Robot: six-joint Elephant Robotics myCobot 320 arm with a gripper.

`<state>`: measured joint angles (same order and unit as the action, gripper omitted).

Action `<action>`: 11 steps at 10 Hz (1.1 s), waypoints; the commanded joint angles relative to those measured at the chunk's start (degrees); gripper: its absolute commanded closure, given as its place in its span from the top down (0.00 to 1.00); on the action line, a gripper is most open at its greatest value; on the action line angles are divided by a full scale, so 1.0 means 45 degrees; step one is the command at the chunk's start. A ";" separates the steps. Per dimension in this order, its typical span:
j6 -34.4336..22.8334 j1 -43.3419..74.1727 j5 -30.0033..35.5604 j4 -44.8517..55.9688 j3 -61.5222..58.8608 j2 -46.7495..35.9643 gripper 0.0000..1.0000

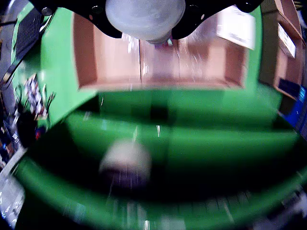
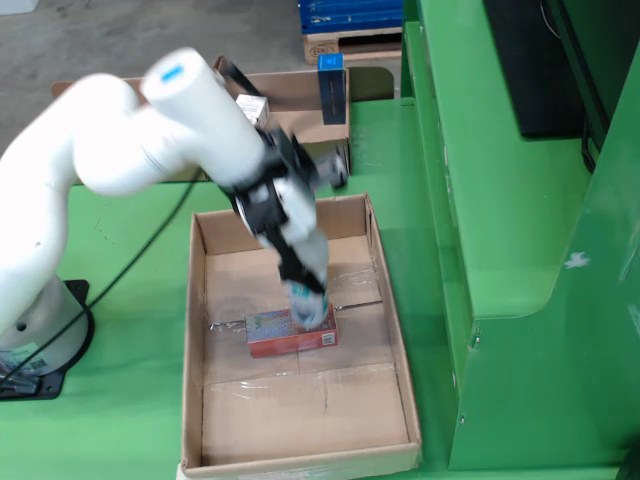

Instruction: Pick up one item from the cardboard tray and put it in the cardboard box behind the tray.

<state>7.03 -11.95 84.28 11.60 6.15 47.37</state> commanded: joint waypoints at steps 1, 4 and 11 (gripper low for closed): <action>0.0302 -0.1305 -0.0911 -0.0763 -0.1367 -0.1337 0.00; 0.0579 -0.3690 -0.1978 -0.0609 -0.1367 -0.2704 0.00; 0.0726 -0.8904 -0.3279 0.3074 -0.1367 -0.5403 0.00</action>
<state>9.49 -38.49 70.57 17.40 1.49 26.89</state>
